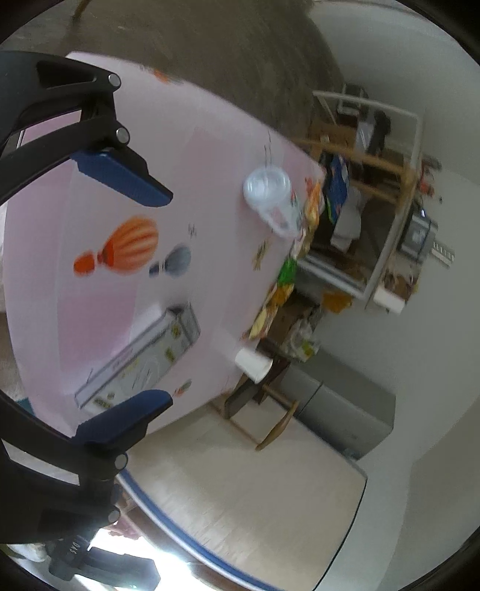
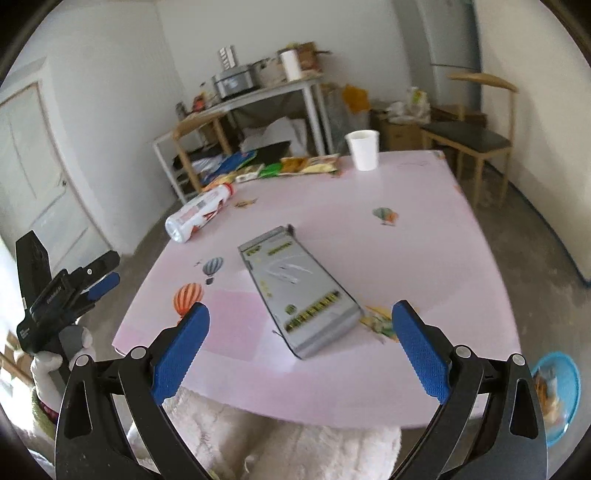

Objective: Collect trash
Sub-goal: 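Move both grippers back toward the table, then grasp the white milk bottle with the right gripper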

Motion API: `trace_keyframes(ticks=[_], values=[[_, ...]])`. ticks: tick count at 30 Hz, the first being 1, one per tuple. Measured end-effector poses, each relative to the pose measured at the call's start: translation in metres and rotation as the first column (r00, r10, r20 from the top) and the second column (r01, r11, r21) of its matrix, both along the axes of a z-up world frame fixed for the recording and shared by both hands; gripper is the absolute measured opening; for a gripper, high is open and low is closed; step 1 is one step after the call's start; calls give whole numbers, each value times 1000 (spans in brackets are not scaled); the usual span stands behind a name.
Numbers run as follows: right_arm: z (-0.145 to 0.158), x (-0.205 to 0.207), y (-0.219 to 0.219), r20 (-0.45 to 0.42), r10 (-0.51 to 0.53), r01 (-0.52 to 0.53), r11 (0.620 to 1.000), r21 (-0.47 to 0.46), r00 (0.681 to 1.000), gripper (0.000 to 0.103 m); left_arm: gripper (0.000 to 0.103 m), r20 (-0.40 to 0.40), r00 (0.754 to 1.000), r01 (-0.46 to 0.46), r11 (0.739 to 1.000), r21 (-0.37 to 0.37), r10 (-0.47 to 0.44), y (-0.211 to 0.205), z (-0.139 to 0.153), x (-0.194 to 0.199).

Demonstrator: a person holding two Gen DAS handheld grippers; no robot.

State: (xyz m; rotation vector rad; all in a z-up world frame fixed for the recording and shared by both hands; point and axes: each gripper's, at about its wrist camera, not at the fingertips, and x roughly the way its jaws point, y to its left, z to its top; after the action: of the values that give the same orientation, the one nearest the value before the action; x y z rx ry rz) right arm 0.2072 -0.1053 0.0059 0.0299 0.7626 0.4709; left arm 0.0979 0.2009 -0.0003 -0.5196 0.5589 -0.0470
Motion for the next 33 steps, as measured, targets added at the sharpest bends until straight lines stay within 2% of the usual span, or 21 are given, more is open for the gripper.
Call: trace_keyframes(ticks=[3, 6, 11, 13, 17, 19, 21, 23, 25, 27, 28, 31, 33], values=[[-7, 13, 26, -16, 37, -38, 996, -86, 999, 95, 97, -29, 999, -45, 999, -24, 44, 19, -12, -1], [-15, 31, 50, -67, 75, -81, 991, -103, 995, 95, 97, -57, 996, -76, 996, -36, 74, 31, -23, -3], [-8, 69, 98, -172, 181, -178, 984, 33, 968, 95, 97, -85, 989, -123, 992, -39, 120, 47, -35, -5], [-4, 96, 129, -225, 223, -205, 974, 99, 949, 95, 97, -95, 987, -134, 990, -52, 128, 52, -40, -4], [-6, 155, 201, -339, 250, -199, 963, 180, 907, 95, 97, -98, 986, -139, 989, -58, 132, 57, -42, -4], [-18, 186, 240, -416, 253, -176, 961, 215, 873, 95, 97, -97, 986, -143, 988, -55, 138, 58, -43, -6], [-35, 213, 275, -481, 213, -133, 972, 196, 850, 95, 97, -100, 985, -147, 988, -53, 141, 59, -44, -6], [-50, 231, 296, -516, 166, -97, 983, 159, 840, 95, 97, -107, 984, -151, 987, -55, 144, 61, -45, -8], [-71, 249, 318, -567, 128, -66, 989, 129, 814, 95, 97, -115, 982, -159, 985, -61, 151, 64, -48, -11], [-85, 258, 330, -598, 108, -49, 992, 115, 794, 92, 97, -121, 980, -164, 985, -61, 156, 66, -49, -14], [-91, 261, 336, -610, 112, -52, 992, 114, 784, 88, 97, -123, 979, -169, 984, -61, 161, 68, -50, -14], [-108, 260, 347, -641, 125, -75, 992, 104, 757, 66, 97, -124, 977, -180, 981, -67, 171, 73, -51, -14], [-109, 257, 345, -633, 152, -91, 988, 127, 759, 65, 97, -125, 977, -182, 981, -71, 172, 74, -50, -12]])
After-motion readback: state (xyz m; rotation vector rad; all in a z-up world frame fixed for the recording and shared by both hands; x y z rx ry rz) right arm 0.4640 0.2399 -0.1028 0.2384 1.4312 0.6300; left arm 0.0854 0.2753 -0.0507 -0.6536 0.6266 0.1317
